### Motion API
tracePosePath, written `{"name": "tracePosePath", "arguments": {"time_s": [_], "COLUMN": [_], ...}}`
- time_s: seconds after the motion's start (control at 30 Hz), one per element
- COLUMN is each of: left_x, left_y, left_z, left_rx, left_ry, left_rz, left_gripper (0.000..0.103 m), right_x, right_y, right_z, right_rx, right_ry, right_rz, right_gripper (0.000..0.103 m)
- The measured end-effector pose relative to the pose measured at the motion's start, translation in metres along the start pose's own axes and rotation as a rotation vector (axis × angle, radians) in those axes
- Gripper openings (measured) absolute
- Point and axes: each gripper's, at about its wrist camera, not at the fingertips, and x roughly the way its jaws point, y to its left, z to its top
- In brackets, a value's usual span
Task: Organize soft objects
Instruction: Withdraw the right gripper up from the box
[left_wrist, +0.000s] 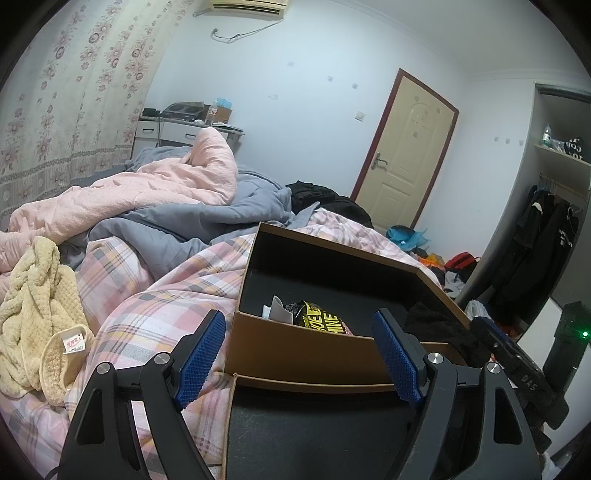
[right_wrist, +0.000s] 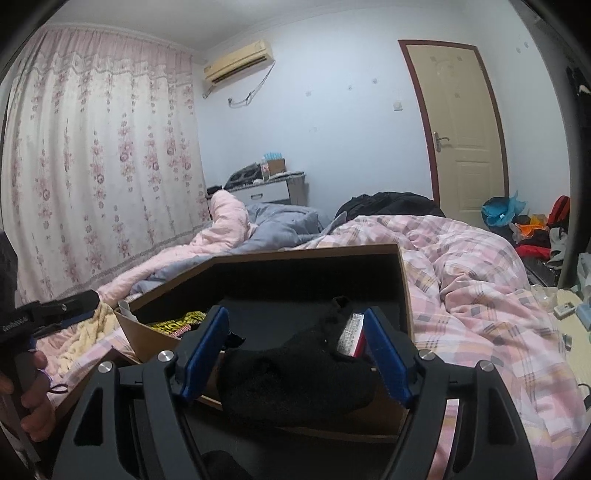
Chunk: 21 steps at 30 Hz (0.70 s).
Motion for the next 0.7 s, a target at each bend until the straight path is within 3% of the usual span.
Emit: {"name": "tracePosePath", "arguments": {"time_s": [0.07, 0.2, 0.4, 0.53, 0.7], "left_x": [0.000, 0.000, 0.002, 0.002, 0.003], "left_y": [0.000, 0.000, -0.001, -0.002, -0.002], "left_z": [0.000, 0.000, 0.000, 0.000, -0.002], "left_rx": [0.001, 0.004, 0.008, 0.007, 0.008], "left_ry": [0.001, 0.000, 0.003, 0.003, 0.005], "left_rz": [0.001, 0.001, 0.003, 0.003, 0.003], "left_gripper": [0.079, 0.079, 0.079, 0.079, 0.079], "right_x": [-0.004, -0.011, -0.015, -0.028, -0.036], "right_y": [-0.001, -0.001, -0.003, 0.000, -0.005], "right_z": [0.001, 0.004, 0.009, 0.012, 0.008], "right_rx": [0.007, 0.012, 0.033, -0.035, -0.055], "right_ry": [-0.019, -0.063, -0.075, -0.130, -0.170], "right_rz": [0.004, 0.001, -0.007, -0.072, -0.082], "right_gripper": [0.075, 0.086, 0.087, 0.087, 0.095]}}
